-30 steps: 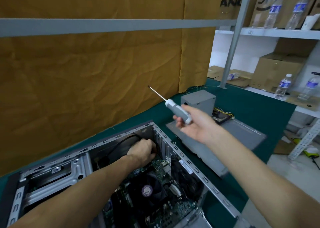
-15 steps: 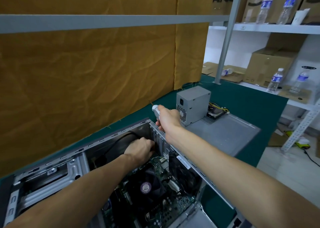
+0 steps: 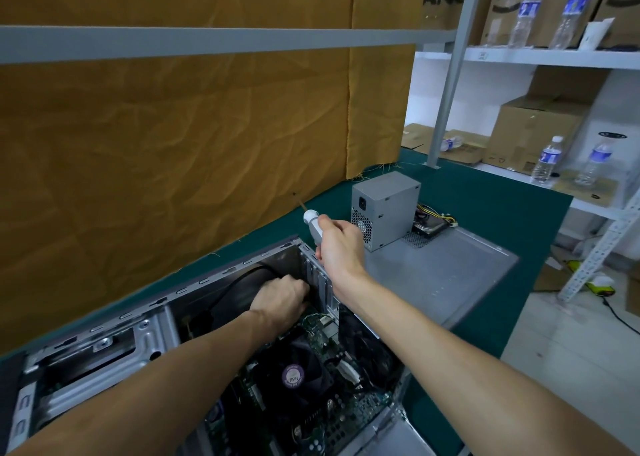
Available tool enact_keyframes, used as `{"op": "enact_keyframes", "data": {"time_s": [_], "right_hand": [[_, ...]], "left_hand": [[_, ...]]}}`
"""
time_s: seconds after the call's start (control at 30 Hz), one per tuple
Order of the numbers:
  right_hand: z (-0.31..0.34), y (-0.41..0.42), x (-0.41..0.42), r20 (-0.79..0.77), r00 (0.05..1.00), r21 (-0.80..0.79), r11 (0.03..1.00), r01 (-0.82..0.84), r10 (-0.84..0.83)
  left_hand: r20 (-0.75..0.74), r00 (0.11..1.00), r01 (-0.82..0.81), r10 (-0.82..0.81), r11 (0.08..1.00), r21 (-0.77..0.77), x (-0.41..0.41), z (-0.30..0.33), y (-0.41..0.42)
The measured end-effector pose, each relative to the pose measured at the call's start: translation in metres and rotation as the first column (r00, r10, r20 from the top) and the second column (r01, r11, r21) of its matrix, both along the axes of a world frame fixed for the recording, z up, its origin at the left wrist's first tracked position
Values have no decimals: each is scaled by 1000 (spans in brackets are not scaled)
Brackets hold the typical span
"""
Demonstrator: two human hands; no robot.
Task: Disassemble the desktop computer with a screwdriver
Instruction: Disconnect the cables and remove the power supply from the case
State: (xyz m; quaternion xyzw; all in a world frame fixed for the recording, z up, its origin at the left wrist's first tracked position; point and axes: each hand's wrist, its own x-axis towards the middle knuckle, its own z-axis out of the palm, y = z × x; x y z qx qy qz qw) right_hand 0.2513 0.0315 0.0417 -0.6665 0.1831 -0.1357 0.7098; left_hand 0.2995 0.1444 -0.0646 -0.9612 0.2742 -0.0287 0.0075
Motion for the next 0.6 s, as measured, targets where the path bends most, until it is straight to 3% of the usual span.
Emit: {"op": "enact_keyframes", "data": {"time_s": [0.1, 0.27, 0.47, 0.6], "right_hand": [[0, 0, 0, 4, 1000, 3, 1000, -8, 8], [-2, -7, 0, 6, 1000, 50, 998, -26, 26], [-4, -7, 4, 4, 999, 44, 998, -40, 39], [-4, -8, 3, 1, 999, 49, 998, -40, 40]], "left_hand": [[-26, 1000, -11, 10, 999, -47, -2, 0, 0], [-208, 978, -77, 29, 971, -225, 6, 1, 6], [-103, 994, -59, 45, 989, -137, 4, -2, 5], [-152, 985, -113, 83, 972, -204, 1, 5, 4]]}}
